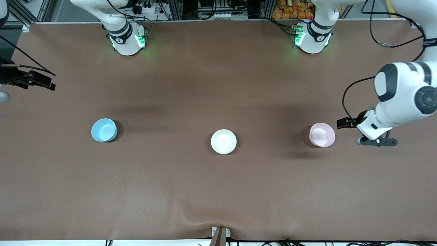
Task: Stack pink and blue bowls on white bowl
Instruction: 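Reach the left gripper to the pink bowl while the right gripper reaches the blue bowl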
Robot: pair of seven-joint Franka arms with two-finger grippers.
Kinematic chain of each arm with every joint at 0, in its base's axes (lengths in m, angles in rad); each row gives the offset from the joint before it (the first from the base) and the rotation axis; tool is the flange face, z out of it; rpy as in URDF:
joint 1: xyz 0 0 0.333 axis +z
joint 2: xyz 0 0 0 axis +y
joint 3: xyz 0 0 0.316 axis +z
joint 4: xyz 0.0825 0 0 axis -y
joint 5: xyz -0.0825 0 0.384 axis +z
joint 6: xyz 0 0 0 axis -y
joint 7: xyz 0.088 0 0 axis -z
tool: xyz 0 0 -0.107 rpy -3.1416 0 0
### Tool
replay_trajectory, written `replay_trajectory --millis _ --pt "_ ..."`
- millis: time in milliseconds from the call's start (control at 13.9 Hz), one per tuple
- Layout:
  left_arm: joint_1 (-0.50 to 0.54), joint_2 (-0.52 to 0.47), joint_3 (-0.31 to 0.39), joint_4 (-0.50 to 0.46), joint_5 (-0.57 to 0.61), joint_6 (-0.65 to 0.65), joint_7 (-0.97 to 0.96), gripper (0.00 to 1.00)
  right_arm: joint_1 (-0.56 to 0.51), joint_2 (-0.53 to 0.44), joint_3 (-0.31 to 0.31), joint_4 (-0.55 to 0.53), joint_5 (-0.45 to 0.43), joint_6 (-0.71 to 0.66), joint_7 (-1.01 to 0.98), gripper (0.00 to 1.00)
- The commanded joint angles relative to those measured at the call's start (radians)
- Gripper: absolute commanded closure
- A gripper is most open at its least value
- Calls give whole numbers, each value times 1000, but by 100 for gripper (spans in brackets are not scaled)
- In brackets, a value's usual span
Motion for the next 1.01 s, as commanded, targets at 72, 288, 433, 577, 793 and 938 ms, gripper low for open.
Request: replay_trajectory --millis 72,288,433,577,793,938 --pt "19 6 -7 -176 22 265 76 4 -24 2 9 -19 15 26 -9 0" --pt "78 62 -11 -174 13 340 162 13 -25 10 9 -20 15 26 -9 0" --pt "79 134 -14 -168 8 424 167 23 -24 12 9 -25 15 26 -9 0" --pt "70 151 -33 -164 5 443 155 31 -28 12 9 -42 15 42 -9 0" --pt "75 160 -40 -160 -7 443 158 34 -37 12 9 -91 15 92 -11 0" --pt "76 166 -40 -159 -7 443 162 46 -53 12 9 -138 15 146 -19 0"
